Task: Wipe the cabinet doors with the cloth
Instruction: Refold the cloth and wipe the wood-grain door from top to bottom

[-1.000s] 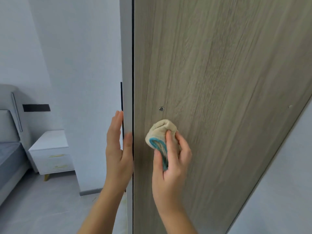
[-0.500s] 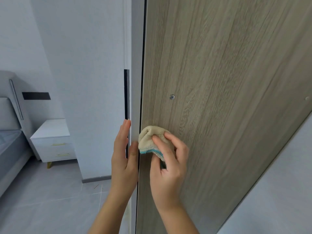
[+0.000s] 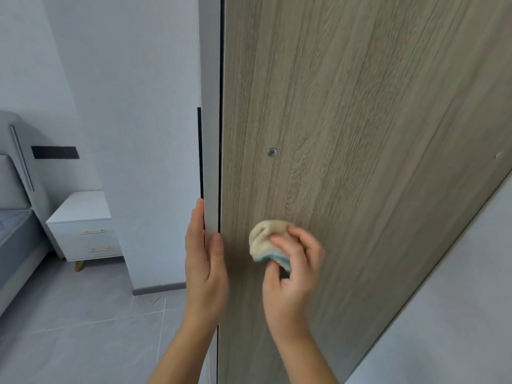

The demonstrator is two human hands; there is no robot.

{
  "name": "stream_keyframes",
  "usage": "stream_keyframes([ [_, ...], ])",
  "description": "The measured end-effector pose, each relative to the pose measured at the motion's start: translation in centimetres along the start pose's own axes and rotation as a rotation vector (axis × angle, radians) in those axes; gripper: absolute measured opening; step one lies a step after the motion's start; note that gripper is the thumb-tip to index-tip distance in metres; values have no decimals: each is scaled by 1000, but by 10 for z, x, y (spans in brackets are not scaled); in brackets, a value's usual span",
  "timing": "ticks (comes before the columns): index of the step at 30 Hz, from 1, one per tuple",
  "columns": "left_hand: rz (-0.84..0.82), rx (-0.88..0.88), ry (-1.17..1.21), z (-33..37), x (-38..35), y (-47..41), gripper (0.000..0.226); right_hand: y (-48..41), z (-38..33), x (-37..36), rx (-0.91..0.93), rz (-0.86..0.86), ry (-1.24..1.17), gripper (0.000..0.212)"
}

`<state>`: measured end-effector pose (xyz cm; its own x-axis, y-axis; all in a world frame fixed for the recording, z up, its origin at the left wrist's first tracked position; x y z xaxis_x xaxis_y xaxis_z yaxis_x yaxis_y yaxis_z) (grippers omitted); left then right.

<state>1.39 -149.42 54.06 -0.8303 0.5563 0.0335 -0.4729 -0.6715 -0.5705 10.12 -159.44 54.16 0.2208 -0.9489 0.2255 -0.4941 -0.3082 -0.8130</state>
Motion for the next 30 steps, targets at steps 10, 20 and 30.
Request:
stream_keyframes([
  [10,145,-28,-68,-4,-10,0,55,-22,15,18,-32,47,14,45],
  [20,286,-80,-188,-7,-20,0,51,-53,42,53,-64,186,1,45],
  [30,415,-65,-251,-15,-25,0,48,-73,133,131,-232,311,-81,51],
])
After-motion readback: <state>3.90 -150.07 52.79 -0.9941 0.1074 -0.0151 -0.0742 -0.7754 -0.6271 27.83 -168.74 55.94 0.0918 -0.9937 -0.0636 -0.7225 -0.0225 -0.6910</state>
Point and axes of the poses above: each hand's wrist, its own y-axis away from the middle knuckle, its own x-axis out of the back of the hand, z = x × y, the point moved 3 cm from there along -y, towards the middle knuckle, and after that the axes turned 13 degrees about -z, right-handed, at the moved point
